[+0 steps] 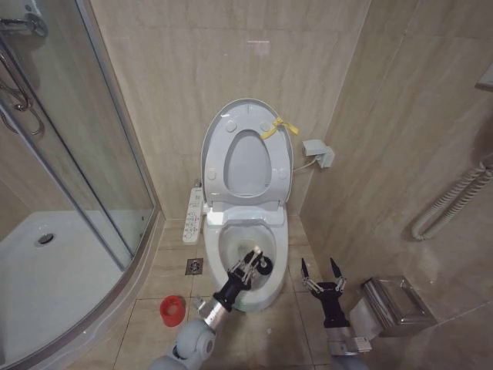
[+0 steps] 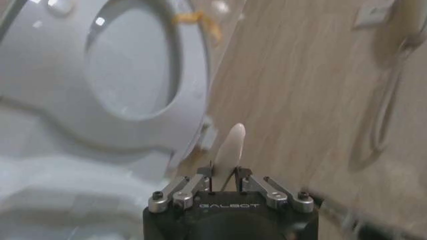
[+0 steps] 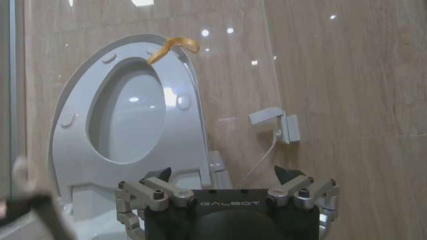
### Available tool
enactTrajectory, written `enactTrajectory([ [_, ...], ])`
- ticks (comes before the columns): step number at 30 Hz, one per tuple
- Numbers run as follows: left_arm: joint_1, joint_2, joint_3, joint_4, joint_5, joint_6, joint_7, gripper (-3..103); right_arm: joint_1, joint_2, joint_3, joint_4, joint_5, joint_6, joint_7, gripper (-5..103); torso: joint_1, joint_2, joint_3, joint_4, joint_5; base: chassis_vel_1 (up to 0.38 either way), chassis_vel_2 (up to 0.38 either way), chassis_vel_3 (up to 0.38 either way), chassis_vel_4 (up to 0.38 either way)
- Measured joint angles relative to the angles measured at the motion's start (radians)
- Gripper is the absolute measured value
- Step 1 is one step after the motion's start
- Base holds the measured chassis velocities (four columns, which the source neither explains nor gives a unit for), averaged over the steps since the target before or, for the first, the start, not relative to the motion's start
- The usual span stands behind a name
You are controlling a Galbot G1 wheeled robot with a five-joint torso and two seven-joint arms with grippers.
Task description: Open the toilet lid, clean the toilet bowl with a toilet brush, close the toilet lid, and flush.
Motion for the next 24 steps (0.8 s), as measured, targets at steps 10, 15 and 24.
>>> enactTrajectory([
  [10,-0.039,-0.031,-0.036,0.083,-0.002,0.018,-0.061,21,-0.011,0.014,-0.004,0.013,-0.014,0.0,0.0,100,0.0,0.0,0.0,-0.0006,-0.0001,0.0,0.0,0.0,0.0],
  [15,-0.022,-0.016,-0.103,-0.029,-0.01,0.022,-0.077,21,-0.024,0.015,-0.003,0.03,-0.016,0.001,0.0,100,0.0,0.0,0.0,-0.0008,-0.0001,0.0,0.0,0.0,0.0],
  [24,0.128,0.053,-0.211,-0.218,-0.049,0.018,-0.086,20,-0.032,0.027,-0.009,0.041,-0.026,0.004,-0.002,100,0.0,0.0,0.0,0.0,0.0,0.0,0.0,0.0,0.0],
])
